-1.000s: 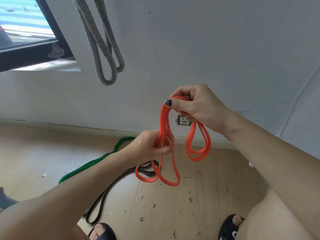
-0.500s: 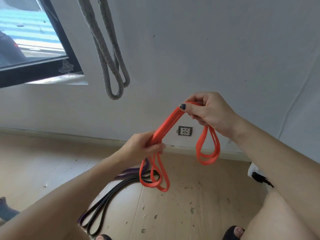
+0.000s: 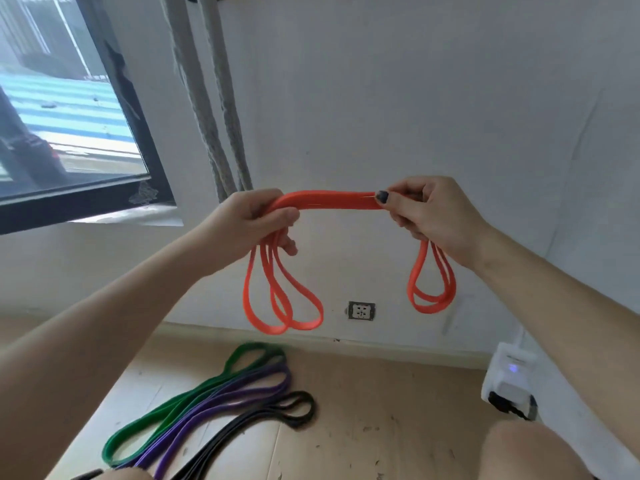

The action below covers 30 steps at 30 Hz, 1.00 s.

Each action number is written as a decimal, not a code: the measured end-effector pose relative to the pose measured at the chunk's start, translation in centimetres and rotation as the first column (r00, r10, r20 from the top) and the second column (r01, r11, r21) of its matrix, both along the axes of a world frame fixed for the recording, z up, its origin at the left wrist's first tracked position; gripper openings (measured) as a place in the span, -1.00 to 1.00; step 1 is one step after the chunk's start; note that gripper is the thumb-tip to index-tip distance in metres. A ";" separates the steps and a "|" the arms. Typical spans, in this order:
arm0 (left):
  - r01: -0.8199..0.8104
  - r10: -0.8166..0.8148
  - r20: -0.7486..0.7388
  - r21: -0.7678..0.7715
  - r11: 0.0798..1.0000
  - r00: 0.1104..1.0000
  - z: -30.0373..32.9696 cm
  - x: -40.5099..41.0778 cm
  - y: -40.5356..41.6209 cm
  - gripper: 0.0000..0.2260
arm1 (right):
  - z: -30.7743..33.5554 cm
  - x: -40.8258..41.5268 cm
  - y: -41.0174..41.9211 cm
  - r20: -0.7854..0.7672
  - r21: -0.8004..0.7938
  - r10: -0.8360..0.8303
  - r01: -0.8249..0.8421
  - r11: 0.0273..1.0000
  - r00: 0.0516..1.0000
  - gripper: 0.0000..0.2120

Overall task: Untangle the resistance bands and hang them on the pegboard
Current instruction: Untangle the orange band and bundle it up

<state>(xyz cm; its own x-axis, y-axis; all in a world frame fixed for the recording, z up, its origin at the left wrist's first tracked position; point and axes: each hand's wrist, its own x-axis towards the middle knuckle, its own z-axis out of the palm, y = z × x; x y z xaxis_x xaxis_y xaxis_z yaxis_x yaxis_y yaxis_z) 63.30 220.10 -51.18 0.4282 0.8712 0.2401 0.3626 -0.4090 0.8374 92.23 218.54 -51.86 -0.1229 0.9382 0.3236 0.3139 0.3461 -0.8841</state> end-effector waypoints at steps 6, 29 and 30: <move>0.009 -0.010 0.069 0.008 1.000 0.998 6.5 -1.0 4.4 -0.71 | 4.8 -1.3 3.5 0.148 0.124 0.000 -0.019 0.992 0.989 -0.74; 0.128 -0.116 0.076 -0.191 0.973 0.990 39.6 -1.0 7.8 -0.62 | 37.9 -1.6 4.1 -0.065 -0.102 0.036 -0.042 0.994 0.997 -0.66; 0.137 -0.120 0.097 -0.194 0.971 0.988 40.6 -0.8 8.0 -0.56 | 39.0 -1.5 4.4 -0.066 -0.093 0.015 -0.021 0.995 0.998 -0.65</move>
